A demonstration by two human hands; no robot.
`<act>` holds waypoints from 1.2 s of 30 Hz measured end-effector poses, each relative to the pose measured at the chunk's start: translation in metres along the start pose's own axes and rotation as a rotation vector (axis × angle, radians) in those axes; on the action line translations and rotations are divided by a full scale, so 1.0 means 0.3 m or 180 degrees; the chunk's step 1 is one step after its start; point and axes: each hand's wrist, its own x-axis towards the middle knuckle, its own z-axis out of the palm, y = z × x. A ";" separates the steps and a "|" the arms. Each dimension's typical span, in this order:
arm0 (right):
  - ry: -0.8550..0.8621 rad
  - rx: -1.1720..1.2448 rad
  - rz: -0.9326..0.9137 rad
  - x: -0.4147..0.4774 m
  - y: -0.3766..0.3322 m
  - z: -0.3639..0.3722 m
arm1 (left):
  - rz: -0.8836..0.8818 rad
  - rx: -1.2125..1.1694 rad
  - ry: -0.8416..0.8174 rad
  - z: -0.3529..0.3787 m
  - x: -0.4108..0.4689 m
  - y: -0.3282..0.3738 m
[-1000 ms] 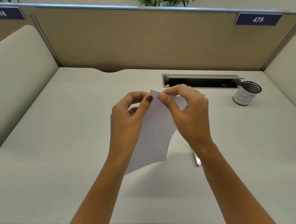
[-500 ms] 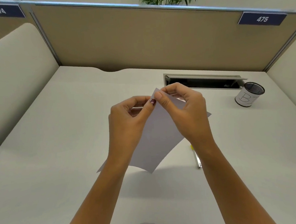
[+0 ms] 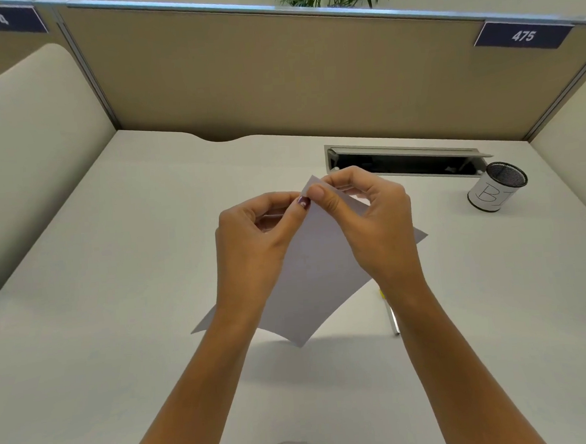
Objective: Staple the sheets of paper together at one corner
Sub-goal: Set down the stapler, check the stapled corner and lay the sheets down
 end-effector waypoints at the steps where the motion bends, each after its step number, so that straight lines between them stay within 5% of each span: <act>1: 0.0016 0.0026 0.0022 0.002 0.000 0.004 | 0.0002 -0.0018 -0.0007 -0.001 0.001 0.000; 17: -0.0313 -0.0202 0.0123 -0.005 0.148 -0.130 | -0.0057 -0.0169 0.0381 -0.054 0.044 -0.037; 21: -0.0470 0.0758 0.0748 -0.038 0.221 -0.180 | -0.0053 -0.0329 0.0409 -0.065 0.046 -0.045; 26: -0.0206 0.1933 0.1293 -0.101 0.306 -0.146 | -0.0485 -0.0839 0.0311 -0.072 0.058 -0.057; 36: 0.0613 0.1287 0.1366 -0.165 0.310 -0.031 | 0.0031 -0.0743 0.0669 -0.030 0.036 -0.101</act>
